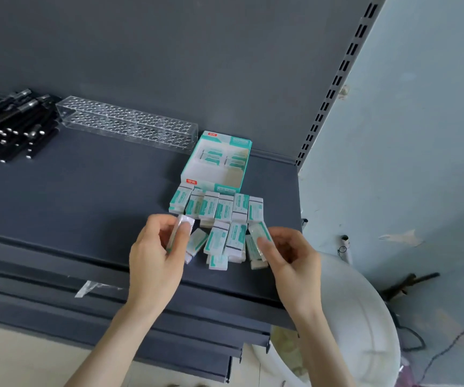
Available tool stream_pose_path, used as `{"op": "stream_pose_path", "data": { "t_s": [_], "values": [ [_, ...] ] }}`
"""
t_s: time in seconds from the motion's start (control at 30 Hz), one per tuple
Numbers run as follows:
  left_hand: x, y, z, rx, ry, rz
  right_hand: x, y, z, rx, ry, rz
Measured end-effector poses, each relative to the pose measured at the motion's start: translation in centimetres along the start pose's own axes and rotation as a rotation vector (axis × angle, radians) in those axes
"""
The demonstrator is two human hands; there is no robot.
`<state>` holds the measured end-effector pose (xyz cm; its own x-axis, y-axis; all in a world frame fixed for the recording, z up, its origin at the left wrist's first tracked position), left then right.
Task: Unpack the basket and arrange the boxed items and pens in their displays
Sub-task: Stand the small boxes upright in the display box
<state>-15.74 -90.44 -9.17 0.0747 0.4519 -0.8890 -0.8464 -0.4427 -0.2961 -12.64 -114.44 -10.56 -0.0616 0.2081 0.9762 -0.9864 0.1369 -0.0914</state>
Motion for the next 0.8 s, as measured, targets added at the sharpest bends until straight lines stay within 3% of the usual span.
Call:
{"op": "stream_pose_path", "data": {
  "t_s": [0.1,0.3,0.43,0.57,0.8],
  "values": [
    [-1.2,-0.1,0.6,0.011,0.183,-0.003,1.5,-0.1,-0.3,0.061,-0.101,0.05],
    [-4.2,-1.9,-2.0,0.3,0.467,0.06,4.9,-2.2,-3.6,0.209,-0.374,0.055],
    [-4.7,-4.1,-3.9,0.506,0.511,0.114,6.3,-3.8,-5.8,0.217,-0.4,0.067],
    [-3.6,-7.5,-3.2,0.497,0.524,0.091,7.2,-5.3,-8.2,0.208,-0.428,0.086],
    [-2.3,-13.6,-2.5,0.575,0.323,-0.131,6.6,-8.5,-10.9,0.117,-0.312,-0.004]
  ]
}}
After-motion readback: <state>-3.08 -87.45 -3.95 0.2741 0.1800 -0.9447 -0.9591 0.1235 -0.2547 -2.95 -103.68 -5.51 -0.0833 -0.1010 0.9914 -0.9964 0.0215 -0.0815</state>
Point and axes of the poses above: each hand's wrist, its own y-axis away from the middle knuckle, its own z-axis out of the back of the hand, x = y × z, the point moved 9 cm from there along -y, towards the middle knuckle, and after that the axes turned 2 degrees about y, right-handed, at the moved point
